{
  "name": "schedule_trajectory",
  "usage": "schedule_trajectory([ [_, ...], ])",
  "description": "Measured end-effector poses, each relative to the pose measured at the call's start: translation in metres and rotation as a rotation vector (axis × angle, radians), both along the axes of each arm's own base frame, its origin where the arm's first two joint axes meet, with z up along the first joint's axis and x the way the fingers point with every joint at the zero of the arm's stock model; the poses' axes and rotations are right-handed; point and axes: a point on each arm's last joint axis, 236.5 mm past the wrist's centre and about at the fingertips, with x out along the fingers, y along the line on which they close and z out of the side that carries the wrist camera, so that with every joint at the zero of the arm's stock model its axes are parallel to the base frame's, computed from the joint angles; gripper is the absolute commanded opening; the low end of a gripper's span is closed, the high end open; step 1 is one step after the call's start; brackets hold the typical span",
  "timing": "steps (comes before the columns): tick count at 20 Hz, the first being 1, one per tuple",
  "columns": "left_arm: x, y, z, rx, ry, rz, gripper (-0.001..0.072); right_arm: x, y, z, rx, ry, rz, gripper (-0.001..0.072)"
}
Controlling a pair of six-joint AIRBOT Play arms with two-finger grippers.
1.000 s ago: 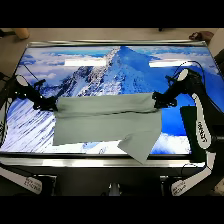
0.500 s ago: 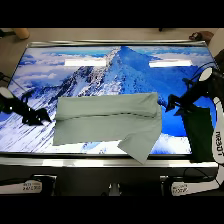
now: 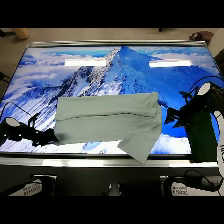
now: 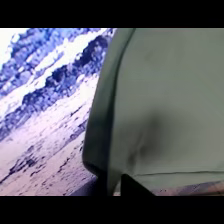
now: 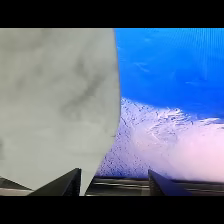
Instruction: Fold the shirts.
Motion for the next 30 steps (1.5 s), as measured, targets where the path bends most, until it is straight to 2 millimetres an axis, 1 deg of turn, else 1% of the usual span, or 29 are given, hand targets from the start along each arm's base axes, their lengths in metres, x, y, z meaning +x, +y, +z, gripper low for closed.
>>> schedule_trajectory([
  [1,0.002,-0.001,-0.001,-0.002,-0.01,0.012,0.002,-0.007,0.002,-0.004,0.004,-0.001,0.001,0.0447],
  [3,0.005,-0.002,-0.001,-0.006,-0.023,0.025,0.0019,-0.029,0.012,-0.013,0.026,0.014,-0.004,0.045],
  [5,0.006,-0.003,-0.002,-0.008,-0.035,0.027,0.0019,-0.054,0.025,-0.028,0.065,0.029,-0.006,0.045],
  [6,0.007,-0.003,-0.002,-0.009,-0.04,0.026,0.0019,-0.062,0.032,-0.037,0.089,0.019,-0.011,0.045],
  [9,0.008,-0.004,-0.002,-0.009,-0.048,0.019,0.0019,-0.07,0.048,-0.059,0.135,-0.028,-0.051,0.0445],
  [11,0.008,-0.004,-0.002,-0.009,-0.05,0.017,0.0019,-0.072,0.059,-0.066,0.177,-0.042,-0.095,0.0417],
  [12,0.008,-0.004,-0.002,-0.009,-0.051,0.016,0.0019,-0.071,0.066,-0.067,0.202,-0.047,-0.113,0.0337],
  [13,0.008,-0.004,-0.002,-0.009,-0.051,0.016,0.0019,-0.069,0.072,-0.07,0.217,-0.054,-0.126,0.0199],
  [14,0.008,-0.004,-0.002,-0.009,-0.052,0.016,0.0019,-0.068,0.075,-0.073,0.219,-0.062,-0.127,0.0018],
  [16,0.011,-0.002,-0.001,-0.004,-0.062,0.013,0.0018,-0.063,0.079,-0.076,0.218,-0.085,-0.115,0.0023],
  [17,0.018,0.003,0.002,0.017,-0.089,0.002,0.0018,-0.057,0.08,-0.072,0.217,-0.106,-0.093,0.0023],
  [18,0.026,0.009,0.01,0.037,-0.122,-0.014,0.0017,-0.047,0.079,-0.063,0.221,-0.133,-0.075,0.0022],
  [20,0.051,0.011,0.039,0.038,-0.206,-0.03,0.0016,-0.019,0.079,-0.03,0.232,-0.213,-0.021,0.0022],
  [22,0.081,0.02,0.071,0.068,-0.303,-0.032,0.0016,0.024,0.071,0.005,0.202,-0.328,-0.017,0.0022],
  [23,0.098,0.022,0.085,0.08,-0.344,-0.03,0.0016,0.046,0.066,0.02,0.187,-0.381,-0.023,0.0022],
  [24,0.115,0.023,0.095,0.087,-0.382,-0.024,0.0017,0.068,0.063,0.031,0.177,-0.428,-0.04,0.0022],
  [25,0.133,0.023,0.102,0.089,-0.409,-0.016,0.0018,0.089,0.06,0.038,0.173,-0.467,-0.06,0.0022],
  [27,0.166,0.022,0.102,0.084,-0.426,-0.005,0.0019,0.128,0.057,0.038,0.187,-0.508,-0.104,0.0023],
  [29,0.195,0.019,0.089,0.064,-0.404,0.011,0.0019,0.159,0.059,0.026,0.223,-0.516,-0.158,0.0025],
  [30,0.208,0.018,0.08,0.049,-0.387,0.027,0.002,0.171,0.061,0.017,0.247,-0.509,-0.185,0.0025],
])
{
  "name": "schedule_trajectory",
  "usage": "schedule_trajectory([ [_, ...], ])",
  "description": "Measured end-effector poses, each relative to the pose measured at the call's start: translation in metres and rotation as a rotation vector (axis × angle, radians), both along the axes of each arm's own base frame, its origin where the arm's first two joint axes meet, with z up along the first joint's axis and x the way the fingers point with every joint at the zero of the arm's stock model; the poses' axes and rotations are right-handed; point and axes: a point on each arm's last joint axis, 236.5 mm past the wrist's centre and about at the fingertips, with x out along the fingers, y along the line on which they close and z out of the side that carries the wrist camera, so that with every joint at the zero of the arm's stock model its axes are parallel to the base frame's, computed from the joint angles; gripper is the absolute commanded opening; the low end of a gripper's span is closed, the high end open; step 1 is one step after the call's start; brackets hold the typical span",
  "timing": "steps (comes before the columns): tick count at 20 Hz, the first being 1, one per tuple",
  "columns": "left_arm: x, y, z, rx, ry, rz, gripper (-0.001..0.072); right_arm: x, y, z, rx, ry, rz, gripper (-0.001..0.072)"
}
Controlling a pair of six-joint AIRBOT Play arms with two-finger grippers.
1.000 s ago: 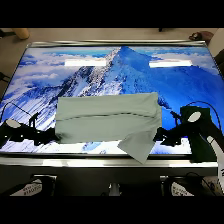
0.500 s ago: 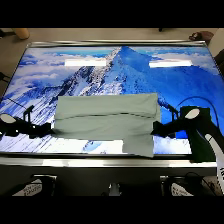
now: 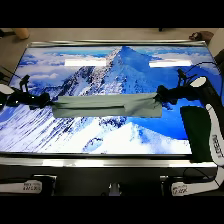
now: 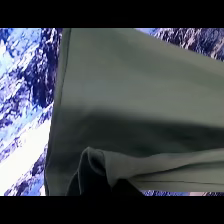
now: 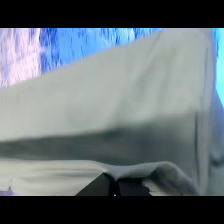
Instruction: Fold the shirts.
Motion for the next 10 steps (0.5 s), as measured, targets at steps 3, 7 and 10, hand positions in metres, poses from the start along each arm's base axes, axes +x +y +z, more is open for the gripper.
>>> schedule_trajectory([
  [3,0.026,-0.007,-0.024,-0.066,0.049,0.045,0.0614,0.022,0.004,-0.025,0.063,0.025,-0.053,0.0593],
  [7,0.044,-0.004,-0.031,-0.124,0.069,0.126,0.0672,0.028,-0.009,-0.027,0.052,0.003,-0.021,0.0709],
  [10,0.042,0.003,-0.012,-0.129,0.048,0.102,0.0671,0.004,-0.046,-0.037,-0.088,0.077,0.038,0.0716],
])
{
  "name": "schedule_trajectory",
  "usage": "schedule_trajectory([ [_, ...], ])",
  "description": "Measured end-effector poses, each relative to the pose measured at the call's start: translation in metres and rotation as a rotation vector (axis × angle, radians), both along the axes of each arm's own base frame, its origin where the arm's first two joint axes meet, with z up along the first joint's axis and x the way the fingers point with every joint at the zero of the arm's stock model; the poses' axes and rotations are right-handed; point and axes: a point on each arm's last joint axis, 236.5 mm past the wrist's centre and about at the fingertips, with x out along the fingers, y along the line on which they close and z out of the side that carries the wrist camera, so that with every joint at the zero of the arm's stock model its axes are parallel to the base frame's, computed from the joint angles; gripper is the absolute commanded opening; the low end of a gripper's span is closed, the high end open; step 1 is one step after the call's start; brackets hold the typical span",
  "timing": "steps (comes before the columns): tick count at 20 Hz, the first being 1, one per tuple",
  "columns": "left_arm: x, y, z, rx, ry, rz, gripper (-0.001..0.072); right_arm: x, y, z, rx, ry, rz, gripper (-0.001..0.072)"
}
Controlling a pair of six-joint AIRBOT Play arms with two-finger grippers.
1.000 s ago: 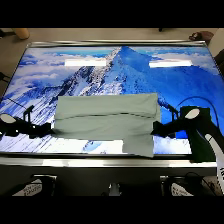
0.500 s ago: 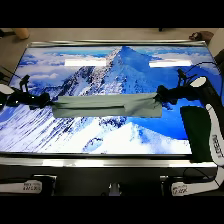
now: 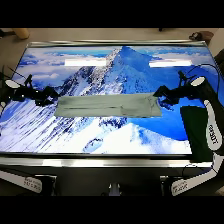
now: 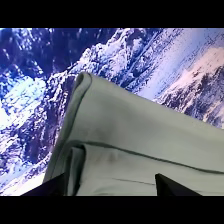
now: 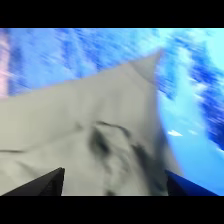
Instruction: Fold the shirts.
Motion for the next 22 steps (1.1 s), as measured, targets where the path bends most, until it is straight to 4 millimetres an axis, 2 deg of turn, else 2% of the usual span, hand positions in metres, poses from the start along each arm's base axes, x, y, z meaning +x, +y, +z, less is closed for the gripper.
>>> schedule_trajectory([
  [2,-0.007,-0.008,0.017,-0.002,-0.018,-0.059,0.067,-0.022,-0.007,-0.015,-0.035,0.097,0.037,0.0718],
  [5,-0.015,-0.03,0.043,0.005,-0.059,-0.141,0.0657,-0.037,0.013,-0.033,0.002,0.181,0.082,0.071],
  [6,-0.018,-0.039,0.049,0.006,-0.066,-0.17,0.0605,-0.038,0.026,-0.035,0.028,0.194,0.095,0.0677],
  [7,-0.019,-0.049,0.054,0.009,-0.08,-0.193,0.0598,-0.039,0.038,-0.037,0.049,0.205,0.1,0.0447],
  [8,-0.021,-0.061,0.058,0.011,-0.087,-0.223,0.0505,-0.037,0.048,-0.039,0.057,0.207,0.102,0.0064],
  [9,-0.023,-0.075,0.059,0.01,-0.09,-0.254,0.0287,-0.035,0.055,-0.042,0.051,0.204,0.107,0.0024],
  [10,-0.025,-0.089,0.059,0.011,-0.095,-0.284,0.01,-0.031,0.061,-0.037,0.064,0.196,0.1,0.0024],
  [11,-0.025,-0.104,0.058,0.015,-0.109,-0.306,0.002,-0.025,0.067,-0.026,0.077,0.169,0.104,0.0024],
  [13,-0.024,-0.141,0.052,0.018,-0.142,-0.348,0.002,-0.021,0.076,0.002,0.089,0.118,0.122,0.0023],
  [15,-0.023,-0.19,0.041,-0.003,-0.179,-0.383,0.002,-0.019,0.084,0.05,0.102,0.031,0.139,0.0023],
  [19,-0.034,-0.305,0.013,-0.168,-0.177,-0.386,0.0019,-0.047,0.094,0.136,0.099,-0.082,0.202,0.0024],
  [22,-0.06,-0.388,-0.004,-0.318,-0.131,-0.392,0.0019,-0.078,0.098,0.194,0.086,-0.162,0.228,0.0024],
])
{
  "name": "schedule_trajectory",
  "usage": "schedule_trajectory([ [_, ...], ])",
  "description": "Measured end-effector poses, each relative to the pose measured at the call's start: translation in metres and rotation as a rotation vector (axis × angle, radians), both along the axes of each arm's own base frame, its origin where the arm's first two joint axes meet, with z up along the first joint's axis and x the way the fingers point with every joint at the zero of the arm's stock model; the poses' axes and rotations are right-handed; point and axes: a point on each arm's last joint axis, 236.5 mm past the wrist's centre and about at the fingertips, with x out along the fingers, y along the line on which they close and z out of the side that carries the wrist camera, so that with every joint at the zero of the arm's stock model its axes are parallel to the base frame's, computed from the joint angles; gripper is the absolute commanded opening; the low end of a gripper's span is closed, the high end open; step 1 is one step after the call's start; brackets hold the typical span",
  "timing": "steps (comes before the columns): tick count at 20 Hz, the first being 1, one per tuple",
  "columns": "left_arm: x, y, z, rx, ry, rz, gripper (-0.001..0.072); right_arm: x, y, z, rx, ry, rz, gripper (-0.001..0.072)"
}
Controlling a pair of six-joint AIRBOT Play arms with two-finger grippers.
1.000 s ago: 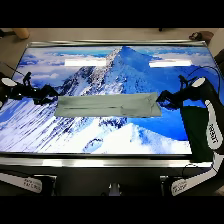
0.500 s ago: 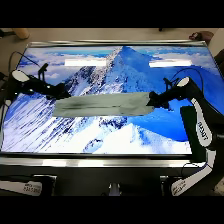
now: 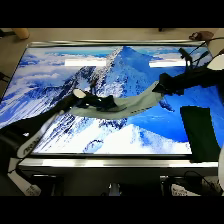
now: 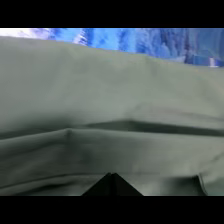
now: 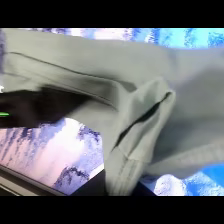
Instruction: Fold the shirts.
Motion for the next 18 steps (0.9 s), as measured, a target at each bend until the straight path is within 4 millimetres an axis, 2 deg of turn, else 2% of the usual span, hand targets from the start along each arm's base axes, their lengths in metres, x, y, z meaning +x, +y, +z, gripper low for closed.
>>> schedule_trajectory([
  [2,-0.024,-0.052,-0.007,-0.084,0.051,-0.03,0.0018,-0.015,0.002,0.029,-0.005,-0.059,-0.002,0.0024],
  [3,-0.035,-0.073,-0.008,-0.118,0.071,-0.045,0.0017,-0.022,0.002,0.041,-0.005,-0.08,-0.008,0.0024],
  [4,-0.042,-0.085,-0.007,-0.142,0.082,-0.055,0.0016,-0.025,0.001,0.048,-0.007,-0.097,-0.018,0.0024],
  [6,-0.038,-0.092,-0.003,-0.161,0.061,-0.052,0.0016,-0.026,0.001,0.054,-0.011,-0.111,-0.034,0.0024],
  [8,-0.015,-0.073,0.016,-0.157,-0.007,-0.029,0.0016,-0.021,0.011,0.05,-0.003,-0.111,-0.024,0.0024],
  [10,0.023,-0.028,0.045,-0.114,-0.103,0.02,0.0016,-0.009,0.037,0.037,0.014,-0.104,0.007,0.0025],
  [12,0.061,0.036,0.087,-0.054,-0.213,0.091,0.0016,0.006,0.08,0.015,0.053,-0.094,0.056,0.0025],
  [14,0.088,0.114,0.138,0.014,-0.325,0.179,0.0017,0.02,0.132,-0.017,0.108,-0.065,0.097,0.0044],
  [15,0.094,0.148,0.164,0.039,-0.377,0.226,0.0016,0.023,0.159,-0.036,0.138,-0.039,0.115,0.0227],
  [16,0.095,0.179,0.191,0.061,-0.426,0.265,0.0017,0.025,0.185,-0.055,0.175,-0.01,0.129,0.0554],
  [17,0.093,0.204,0.213,0.082,-0.467,0.294,0.0017,0.026,0.21,-0.076,0.213,0.023,0.139,0.0651],
  [18,0.089,0.227,0.234,0.109,-0.511,0.325,0.0017,0.024,0.227,-0.093,0.247,0.058,0.149,0.065],
])
